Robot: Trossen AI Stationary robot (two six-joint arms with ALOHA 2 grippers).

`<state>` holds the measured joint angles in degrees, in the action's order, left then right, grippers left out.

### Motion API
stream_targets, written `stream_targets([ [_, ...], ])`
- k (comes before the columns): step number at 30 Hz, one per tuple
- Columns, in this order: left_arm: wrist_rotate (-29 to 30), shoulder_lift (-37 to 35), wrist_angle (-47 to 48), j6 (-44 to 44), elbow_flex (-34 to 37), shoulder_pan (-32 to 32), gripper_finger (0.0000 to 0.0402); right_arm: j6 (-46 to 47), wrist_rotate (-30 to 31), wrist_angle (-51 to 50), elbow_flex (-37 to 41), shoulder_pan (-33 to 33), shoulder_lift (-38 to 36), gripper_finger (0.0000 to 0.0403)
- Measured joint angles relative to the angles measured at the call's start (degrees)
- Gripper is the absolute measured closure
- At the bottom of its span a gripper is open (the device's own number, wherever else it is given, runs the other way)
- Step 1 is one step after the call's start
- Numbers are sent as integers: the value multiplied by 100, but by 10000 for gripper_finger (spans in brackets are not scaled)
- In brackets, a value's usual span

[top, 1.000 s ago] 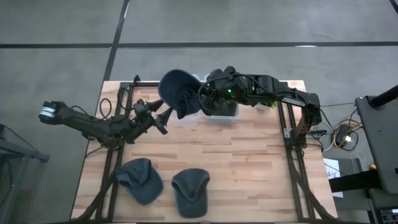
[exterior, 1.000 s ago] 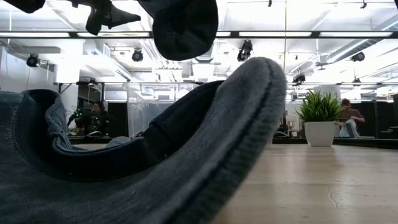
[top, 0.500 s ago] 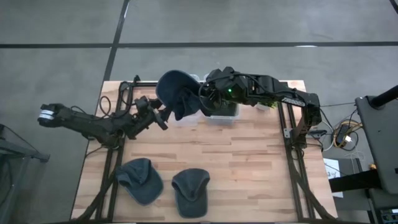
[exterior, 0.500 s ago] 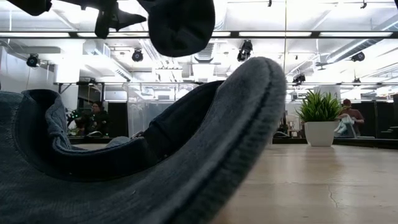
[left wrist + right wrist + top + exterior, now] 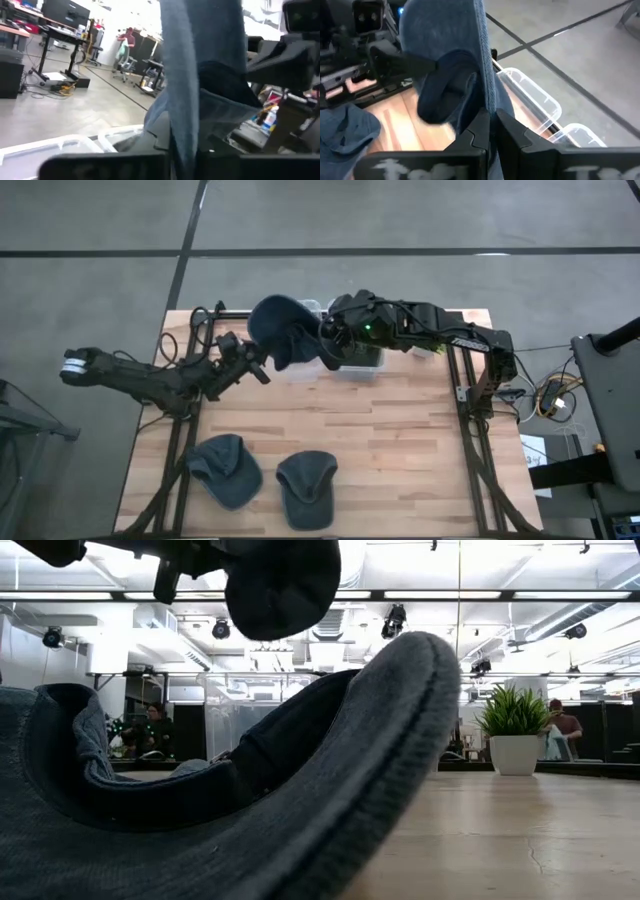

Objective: Pick & Place hat
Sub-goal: Put the right blue cap into the left transparent bin

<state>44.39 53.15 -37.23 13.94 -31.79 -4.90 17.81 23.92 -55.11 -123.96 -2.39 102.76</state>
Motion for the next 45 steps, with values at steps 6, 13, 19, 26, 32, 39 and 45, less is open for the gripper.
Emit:
stream_targets([
  [6, -26, -16, -66, -126, -6, 4, 395, -230, -15, -2, 2, 2, 0, 363],
  [13, 248, -179, 39, -410, -6, 4, 397, -925, -9, -374, -33, -2, -70, 318],
  [19, 513, -447, 295, -76, -152, 129, 398, -1028, 7, -983, -42, -2, -332, 286],
  [26, -25, -315, 3239, 975, -1400, 609, 398, -961, 4, -1534, -42, 0, -524, 283],
  [32, -533, 133, 5457, 1582, -2620, 1372, 398, -1427, -1, -1709, -28, 103, -568, 291],
  [39, -2203, 515, 5637, 1876, -2935, 2369, 398, -2026, -142, -1621, 191, 179, -942, 299],
  [45, -3040, 856, 5678, 2079, -2887, 2978, 398, -2211, -822, -1206, 1029, 164, -1665, 305],
])
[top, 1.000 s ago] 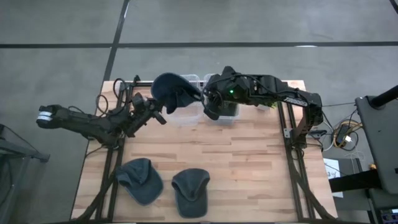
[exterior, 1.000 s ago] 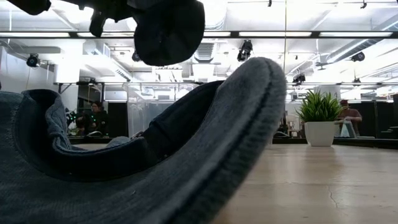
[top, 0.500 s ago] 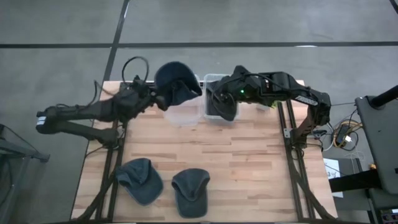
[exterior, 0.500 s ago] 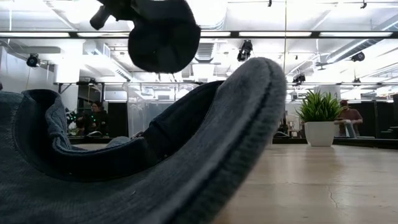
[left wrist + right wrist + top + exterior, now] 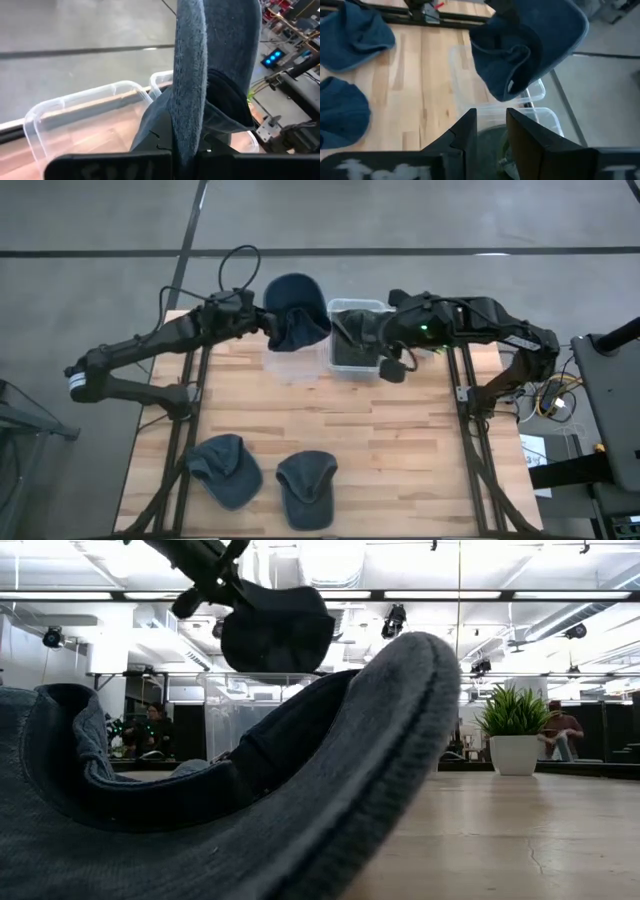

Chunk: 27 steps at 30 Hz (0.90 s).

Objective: Pick & Place hat
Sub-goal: Put the right blue cap into the left transparent bin

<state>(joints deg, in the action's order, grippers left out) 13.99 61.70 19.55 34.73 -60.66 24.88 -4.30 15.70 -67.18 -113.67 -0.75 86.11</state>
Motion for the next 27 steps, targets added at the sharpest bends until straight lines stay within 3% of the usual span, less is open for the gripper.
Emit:
stream_targets([
  [10, -1500, 343, 215, 619, -17, 911, 398, 534, -144, 2109, 2680, 3, -1784, 317],
  [16, -1779, 488, 726, 768, -17, 1306, 398, 1117, -538, 3269, 3960, 17, -2499, 317],
  [19, -1797, 562, 795, 858, -17, 1448, 398, 1144, -816, 3712, 4382, 78, -2652, 314],
  [27, -2096, 1024, 798, 1003, -17, 1480, 398, 1185, -828, 4047, 4830, 127, -2598, 318],
])
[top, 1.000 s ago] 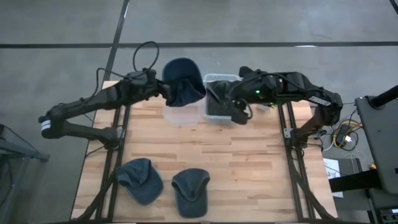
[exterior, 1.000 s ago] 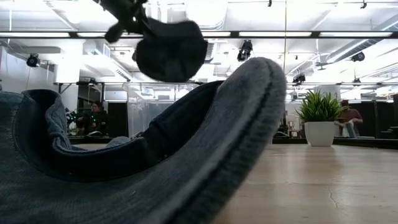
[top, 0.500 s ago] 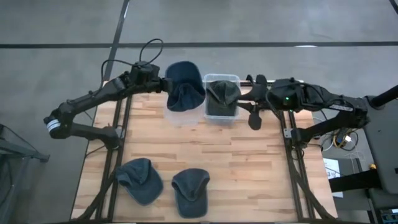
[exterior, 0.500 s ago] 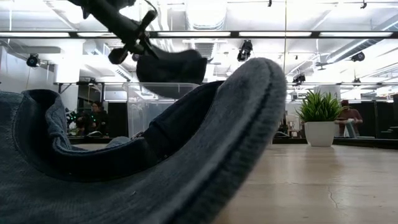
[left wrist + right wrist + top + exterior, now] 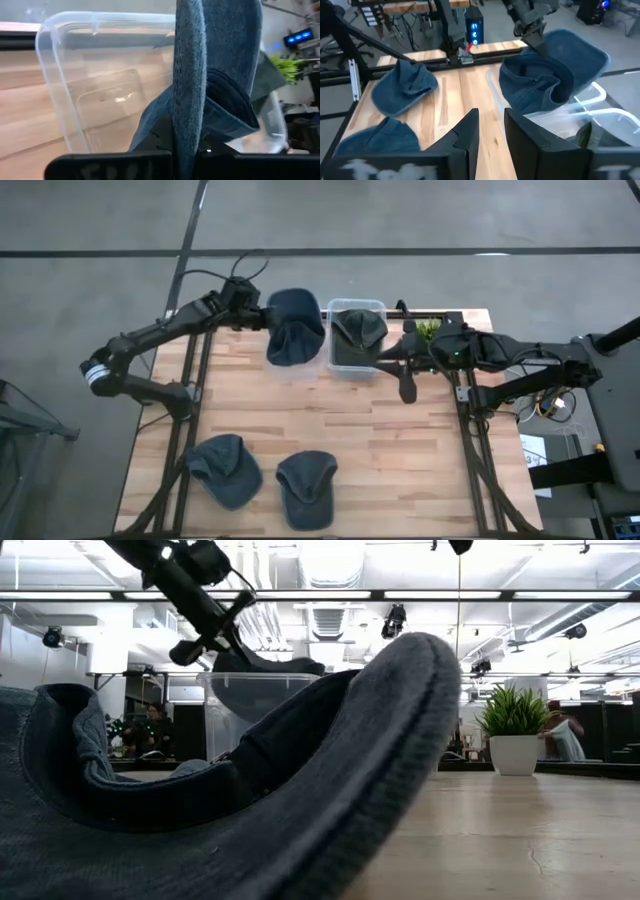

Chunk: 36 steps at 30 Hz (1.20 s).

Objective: Pick & Place hat
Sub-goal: Put the right blue cap into the left transparent bin

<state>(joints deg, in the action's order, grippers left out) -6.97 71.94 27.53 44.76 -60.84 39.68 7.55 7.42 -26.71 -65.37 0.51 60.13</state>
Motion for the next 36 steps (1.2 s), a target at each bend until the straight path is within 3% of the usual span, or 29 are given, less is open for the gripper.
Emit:
stream_targets([
  [17, 41, 990, 376, -238, -372, 2, 390, 28, -4, 3, -189, 2, 101, 314],
  [36, 130, 1031, 442, -426, -409, -2, 381, 149, -4, 5, -178, 2, 101, 316],
])
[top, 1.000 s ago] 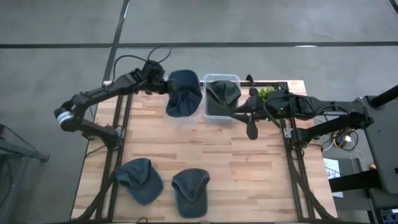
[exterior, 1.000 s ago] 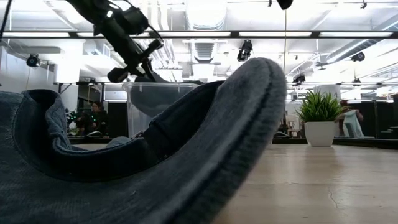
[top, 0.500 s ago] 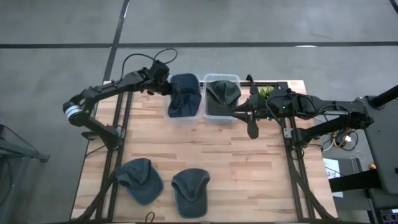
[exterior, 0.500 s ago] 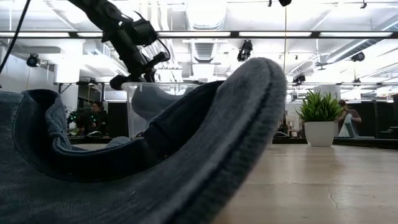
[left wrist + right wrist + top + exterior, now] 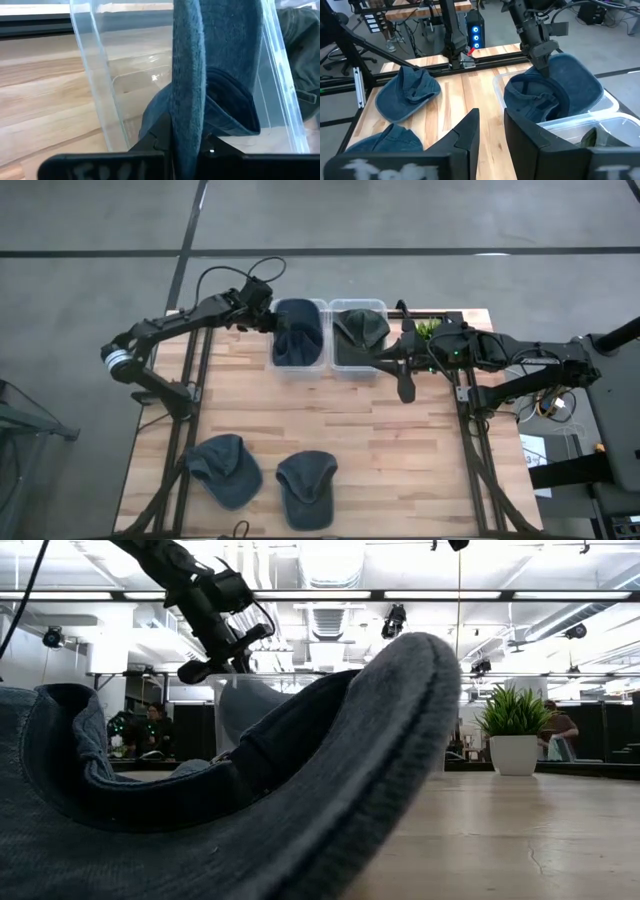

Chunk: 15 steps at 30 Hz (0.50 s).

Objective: Pick & Place hat
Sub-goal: Put the right blue cap into the left transparent bin

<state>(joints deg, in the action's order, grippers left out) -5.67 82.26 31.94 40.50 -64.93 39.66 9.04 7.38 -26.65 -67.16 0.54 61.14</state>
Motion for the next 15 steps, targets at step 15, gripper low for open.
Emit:
stream_targets([
  [15, 127, -2, -33, -119, 22, 0, 380, -2, -2, 0, 2, 0, 0, 330],
])
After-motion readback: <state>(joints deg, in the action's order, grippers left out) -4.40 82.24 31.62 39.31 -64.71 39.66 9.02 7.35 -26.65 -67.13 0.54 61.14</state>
